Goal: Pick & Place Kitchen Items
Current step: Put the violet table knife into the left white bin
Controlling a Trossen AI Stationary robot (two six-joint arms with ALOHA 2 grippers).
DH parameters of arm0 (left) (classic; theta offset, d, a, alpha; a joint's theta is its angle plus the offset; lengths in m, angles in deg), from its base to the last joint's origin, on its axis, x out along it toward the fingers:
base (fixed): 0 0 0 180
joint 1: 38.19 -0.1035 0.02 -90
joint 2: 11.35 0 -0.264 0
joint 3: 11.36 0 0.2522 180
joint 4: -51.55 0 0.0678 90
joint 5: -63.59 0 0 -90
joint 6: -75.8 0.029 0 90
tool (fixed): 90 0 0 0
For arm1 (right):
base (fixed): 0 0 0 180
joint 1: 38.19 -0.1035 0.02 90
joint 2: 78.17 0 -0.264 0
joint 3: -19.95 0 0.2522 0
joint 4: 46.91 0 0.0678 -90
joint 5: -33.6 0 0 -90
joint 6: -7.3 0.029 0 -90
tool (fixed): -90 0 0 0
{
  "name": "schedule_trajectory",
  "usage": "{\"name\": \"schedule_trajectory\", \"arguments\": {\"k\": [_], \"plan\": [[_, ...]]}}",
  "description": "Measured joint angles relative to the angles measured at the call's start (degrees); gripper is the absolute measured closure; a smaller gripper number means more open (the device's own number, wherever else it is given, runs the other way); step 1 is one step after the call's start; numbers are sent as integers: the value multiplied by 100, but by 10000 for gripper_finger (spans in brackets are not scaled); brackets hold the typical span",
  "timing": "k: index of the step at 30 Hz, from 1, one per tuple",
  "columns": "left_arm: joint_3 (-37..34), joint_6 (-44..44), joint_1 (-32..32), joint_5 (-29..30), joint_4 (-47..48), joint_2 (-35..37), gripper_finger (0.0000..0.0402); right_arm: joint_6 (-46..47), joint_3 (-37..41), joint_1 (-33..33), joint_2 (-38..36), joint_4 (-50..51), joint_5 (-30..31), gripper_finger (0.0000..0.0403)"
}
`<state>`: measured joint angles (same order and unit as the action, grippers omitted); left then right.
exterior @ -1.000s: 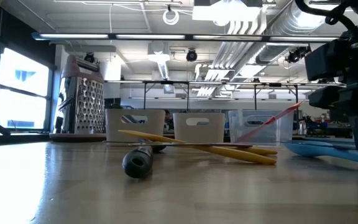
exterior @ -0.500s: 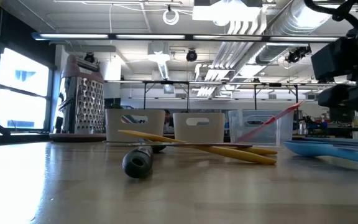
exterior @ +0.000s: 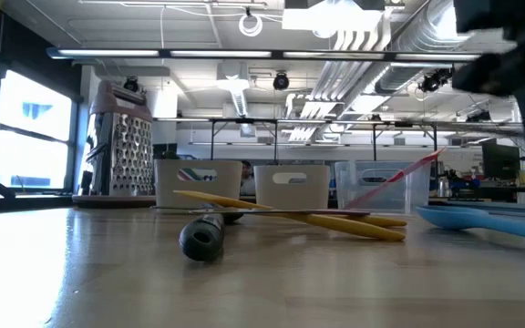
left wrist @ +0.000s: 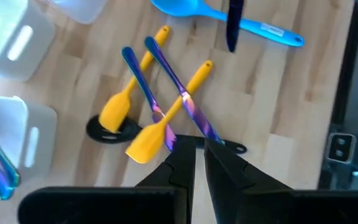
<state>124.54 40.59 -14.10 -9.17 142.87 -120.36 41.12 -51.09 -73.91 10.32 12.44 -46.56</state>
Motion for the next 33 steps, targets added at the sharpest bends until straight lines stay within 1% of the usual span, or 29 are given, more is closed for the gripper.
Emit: {"name": "schedule_trajectory", "arguments": {"k": [3,6,10,13,17,20,23,26,33], "plan": [[0,96,0,252,-4,0,371,-108,-521,0,0,627,526,367],[0,93,7,707,-46,0,371,-193,-1015,4,-3,1221,1031,366],[0,326,3,675,-457,23,371,-264,-1555,9,-7,1770,1458,365],[7,917,54,509,-838,26,371,-396,-1833,9,-9,2008,1568,365],[7,2093,228,396,-1488,26,371,-431,-2006,9,-9,2100,1803,364],[7,2816,358,466,-1885,26,371,-433,-2014,9,-9,2143,1841,363],[7,3311,420,729,-2108,26,371,-433,-2014,9,-9,2154,1843,365],[7,3475,418,923,-2079,26,371,-431,-2014,9,-9,2154,1864,364],[7,3337,404,936,-2082,26,371,-426,-2014,9,-9,2154,1875,365]]}}
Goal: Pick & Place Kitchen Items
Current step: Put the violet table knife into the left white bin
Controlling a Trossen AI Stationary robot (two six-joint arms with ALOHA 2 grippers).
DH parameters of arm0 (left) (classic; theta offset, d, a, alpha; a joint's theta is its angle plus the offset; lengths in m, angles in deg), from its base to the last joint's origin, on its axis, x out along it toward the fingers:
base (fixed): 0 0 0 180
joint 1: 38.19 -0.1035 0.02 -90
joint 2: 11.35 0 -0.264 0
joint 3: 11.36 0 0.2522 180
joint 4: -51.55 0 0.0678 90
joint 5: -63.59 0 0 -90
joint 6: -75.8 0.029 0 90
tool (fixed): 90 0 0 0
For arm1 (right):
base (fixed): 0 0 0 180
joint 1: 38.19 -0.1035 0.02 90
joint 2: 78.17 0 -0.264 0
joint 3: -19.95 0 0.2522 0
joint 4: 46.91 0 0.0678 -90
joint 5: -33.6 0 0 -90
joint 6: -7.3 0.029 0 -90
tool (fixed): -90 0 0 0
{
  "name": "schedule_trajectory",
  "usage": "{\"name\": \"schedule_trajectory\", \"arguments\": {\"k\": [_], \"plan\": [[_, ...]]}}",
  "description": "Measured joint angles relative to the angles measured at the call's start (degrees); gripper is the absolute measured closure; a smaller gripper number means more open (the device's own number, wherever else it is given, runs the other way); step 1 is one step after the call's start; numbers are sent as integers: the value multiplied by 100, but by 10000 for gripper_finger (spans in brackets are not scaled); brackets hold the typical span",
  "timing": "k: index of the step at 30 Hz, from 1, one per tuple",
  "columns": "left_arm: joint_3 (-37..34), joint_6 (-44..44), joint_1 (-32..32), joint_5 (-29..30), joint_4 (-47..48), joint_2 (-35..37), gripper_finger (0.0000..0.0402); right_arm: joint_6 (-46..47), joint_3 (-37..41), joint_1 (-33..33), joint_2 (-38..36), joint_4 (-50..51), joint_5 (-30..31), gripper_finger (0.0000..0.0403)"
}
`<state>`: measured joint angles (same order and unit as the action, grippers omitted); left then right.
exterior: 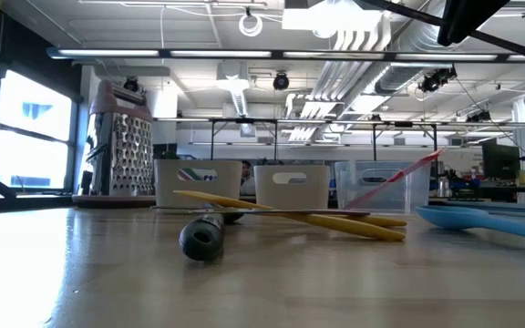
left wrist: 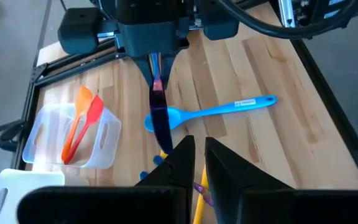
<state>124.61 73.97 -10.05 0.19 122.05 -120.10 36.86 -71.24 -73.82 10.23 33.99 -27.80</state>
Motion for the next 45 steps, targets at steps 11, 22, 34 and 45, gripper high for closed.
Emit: {"name": "schedule_trajectory", "arguments": {"k": [11,22,34,45], "plan": [[0,-767,0,-19,39,-20,301,13,0,0,0,-3,-2,365],[-8,-474,-41,149,258,-280,160,-76,0,17,0,-4,0,365],[-20,161,-342,589,261,-613,153,-345,0,243,0,-33,-20,364],[-13,136,-722,-126,-175,-849,153,-631,0,362,-1,-50,-17,363]]}}
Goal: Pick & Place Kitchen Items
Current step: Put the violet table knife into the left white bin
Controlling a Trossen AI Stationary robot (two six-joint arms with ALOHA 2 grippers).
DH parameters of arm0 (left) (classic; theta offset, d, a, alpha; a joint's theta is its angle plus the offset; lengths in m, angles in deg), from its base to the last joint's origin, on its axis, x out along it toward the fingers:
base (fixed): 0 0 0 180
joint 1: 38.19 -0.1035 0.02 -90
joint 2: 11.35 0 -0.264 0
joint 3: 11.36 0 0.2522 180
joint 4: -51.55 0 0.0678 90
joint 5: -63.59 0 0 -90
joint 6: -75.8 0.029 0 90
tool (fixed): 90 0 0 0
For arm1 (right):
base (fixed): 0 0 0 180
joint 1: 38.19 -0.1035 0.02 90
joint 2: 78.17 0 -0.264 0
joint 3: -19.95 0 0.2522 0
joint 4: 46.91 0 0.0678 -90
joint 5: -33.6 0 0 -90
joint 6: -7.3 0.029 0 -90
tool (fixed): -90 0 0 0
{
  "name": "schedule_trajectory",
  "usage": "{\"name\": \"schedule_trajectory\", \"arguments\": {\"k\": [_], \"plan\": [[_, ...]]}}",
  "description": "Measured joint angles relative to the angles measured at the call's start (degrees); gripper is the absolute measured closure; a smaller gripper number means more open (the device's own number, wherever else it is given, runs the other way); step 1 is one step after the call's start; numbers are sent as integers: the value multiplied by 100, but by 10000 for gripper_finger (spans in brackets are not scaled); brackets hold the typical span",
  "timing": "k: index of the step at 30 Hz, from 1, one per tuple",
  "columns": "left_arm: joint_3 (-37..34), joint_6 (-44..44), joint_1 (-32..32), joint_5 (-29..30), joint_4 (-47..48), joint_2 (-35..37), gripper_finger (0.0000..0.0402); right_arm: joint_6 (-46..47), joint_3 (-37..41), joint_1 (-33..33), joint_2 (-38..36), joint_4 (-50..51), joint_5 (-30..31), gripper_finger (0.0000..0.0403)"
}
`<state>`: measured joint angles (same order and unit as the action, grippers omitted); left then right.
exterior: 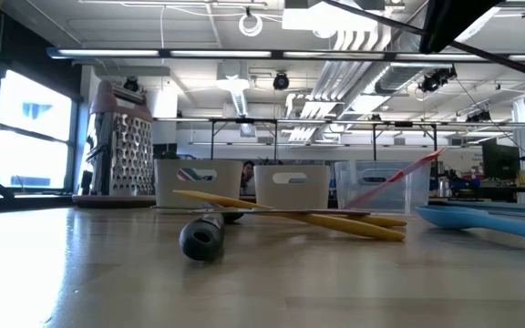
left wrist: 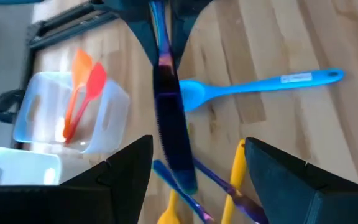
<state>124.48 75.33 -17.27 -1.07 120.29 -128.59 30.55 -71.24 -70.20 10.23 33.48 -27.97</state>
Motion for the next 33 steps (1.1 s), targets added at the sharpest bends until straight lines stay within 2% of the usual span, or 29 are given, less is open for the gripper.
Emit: {"name": "schedule_trajectory", "arguments": {"k": [8,13,19,26,30,33], "plan": [[4,13,-197,-127,-190,-15,153,-38,0,71,-1,-14,0,354],[4,18,-379,-661,-192,-15,153,-86,0,95,-1,-46,-7,362],[4,-41,-713,-1346,-190,-15,153,-101,0,95,-1,-66,-1,352],[4,-356,-1113,-2365,-75,-15,153,-105,0,95,-1,-66,-2,362],[4,-523,-1255,-2995,-68,-15,153,-105,0,106,0,-66,1,354],[20,-1042,-1334,-3301,-158,-105,153,-105,0,106,0,-66,16,350]]}}
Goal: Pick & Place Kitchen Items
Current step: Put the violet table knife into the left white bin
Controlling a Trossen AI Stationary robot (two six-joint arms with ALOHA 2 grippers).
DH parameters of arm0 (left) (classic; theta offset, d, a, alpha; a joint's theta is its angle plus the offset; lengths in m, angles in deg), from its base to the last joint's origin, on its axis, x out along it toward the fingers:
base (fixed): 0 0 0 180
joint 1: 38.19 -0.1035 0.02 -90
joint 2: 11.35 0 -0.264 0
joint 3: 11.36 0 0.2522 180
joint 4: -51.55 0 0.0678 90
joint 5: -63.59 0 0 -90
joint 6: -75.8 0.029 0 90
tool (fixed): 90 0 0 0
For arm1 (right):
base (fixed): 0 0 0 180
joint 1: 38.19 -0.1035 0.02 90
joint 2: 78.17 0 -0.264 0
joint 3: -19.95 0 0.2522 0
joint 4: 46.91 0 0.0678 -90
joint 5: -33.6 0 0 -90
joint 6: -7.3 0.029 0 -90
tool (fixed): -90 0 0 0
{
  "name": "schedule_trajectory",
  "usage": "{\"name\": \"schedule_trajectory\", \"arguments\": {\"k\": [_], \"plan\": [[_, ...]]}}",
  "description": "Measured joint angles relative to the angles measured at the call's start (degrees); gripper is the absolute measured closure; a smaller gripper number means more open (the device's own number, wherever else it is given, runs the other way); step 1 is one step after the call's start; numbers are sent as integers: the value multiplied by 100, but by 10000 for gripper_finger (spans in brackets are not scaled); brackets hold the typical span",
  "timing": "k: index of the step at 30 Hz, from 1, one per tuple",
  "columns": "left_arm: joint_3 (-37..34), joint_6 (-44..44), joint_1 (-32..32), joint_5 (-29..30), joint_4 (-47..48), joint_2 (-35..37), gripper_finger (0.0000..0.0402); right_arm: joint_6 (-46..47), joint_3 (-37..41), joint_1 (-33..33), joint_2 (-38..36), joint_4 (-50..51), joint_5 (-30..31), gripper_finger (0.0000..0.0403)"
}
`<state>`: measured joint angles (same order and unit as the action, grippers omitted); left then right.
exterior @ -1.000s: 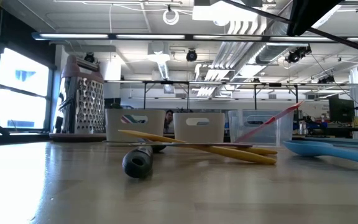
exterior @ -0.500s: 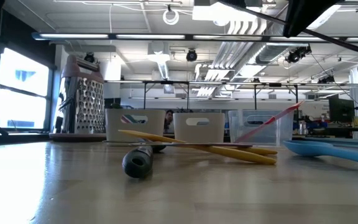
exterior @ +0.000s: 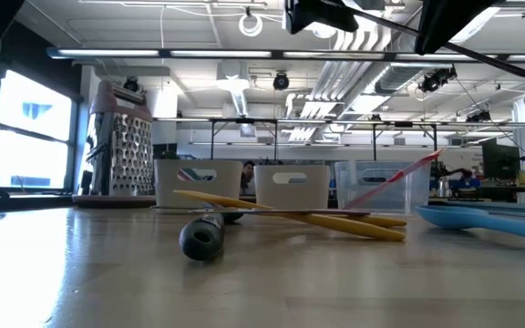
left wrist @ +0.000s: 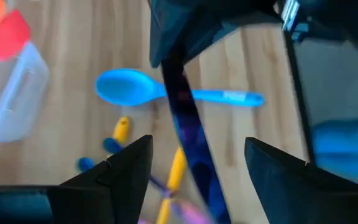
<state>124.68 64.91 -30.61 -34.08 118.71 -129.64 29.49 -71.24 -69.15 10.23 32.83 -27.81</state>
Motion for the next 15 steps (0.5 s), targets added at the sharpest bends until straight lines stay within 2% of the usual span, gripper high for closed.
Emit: {"name": "schedule_trajectory", "arguments": {"k": [5,15], "plan": [[2,-313,-93,-578,-23,-231,153,-34,-2,0,1,-9,-2,360],[-8,-275,-88,-564,126,-532,166,-71,-4,71,-2,-54,-18,351]]}}
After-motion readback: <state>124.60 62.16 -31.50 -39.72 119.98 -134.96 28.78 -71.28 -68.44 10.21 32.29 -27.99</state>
